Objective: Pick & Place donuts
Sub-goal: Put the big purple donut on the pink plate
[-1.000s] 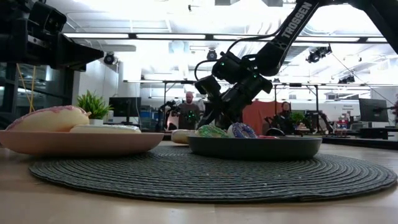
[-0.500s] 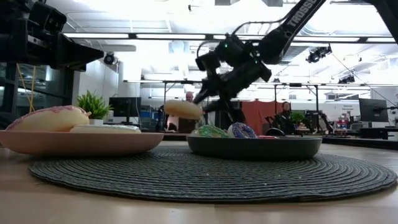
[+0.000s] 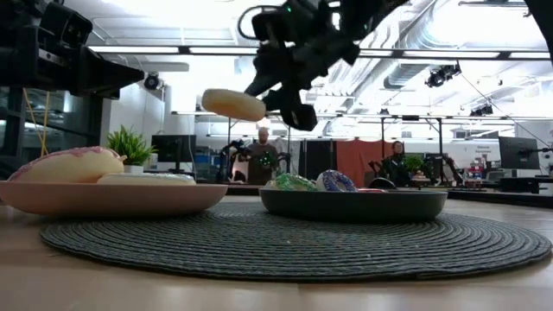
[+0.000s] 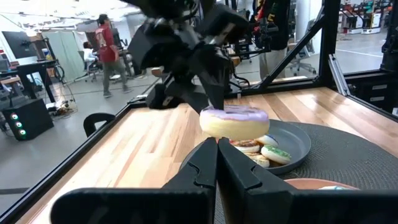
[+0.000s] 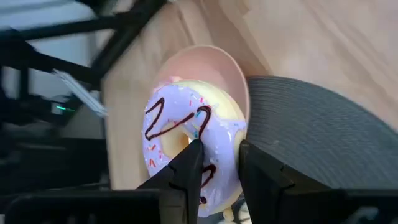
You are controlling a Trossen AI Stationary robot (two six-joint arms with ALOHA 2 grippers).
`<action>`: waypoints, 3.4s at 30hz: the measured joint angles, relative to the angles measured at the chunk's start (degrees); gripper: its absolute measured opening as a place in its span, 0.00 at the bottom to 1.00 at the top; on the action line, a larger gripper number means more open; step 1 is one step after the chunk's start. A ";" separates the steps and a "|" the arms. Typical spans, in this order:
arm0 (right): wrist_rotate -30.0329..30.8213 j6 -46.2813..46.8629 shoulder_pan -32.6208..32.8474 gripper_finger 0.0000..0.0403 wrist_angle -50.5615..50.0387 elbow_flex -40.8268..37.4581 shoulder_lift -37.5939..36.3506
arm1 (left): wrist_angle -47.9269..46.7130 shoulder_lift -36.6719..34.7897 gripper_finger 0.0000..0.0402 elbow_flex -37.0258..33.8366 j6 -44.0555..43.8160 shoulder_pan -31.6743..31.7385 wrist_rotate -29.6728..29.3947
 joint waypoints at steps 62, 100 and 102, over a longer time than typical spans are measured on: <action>4.97 8.03 8.03 0.22 -10.78 27.43 25.93 | 0.00 0.00 0.00 0.00 0.01 0.00 0.00; 6.52 4.94 7.50 0.54 -9.02 27.36 26.60 | 0.00 0.00 0.00 0.00 0.00 0.00 0.00; 5.94 4.91 7.37 0.54 -8.71 27.36 26.51 | -0.02 0.00 0.00 0.00 -0.01 -0.01 -0.02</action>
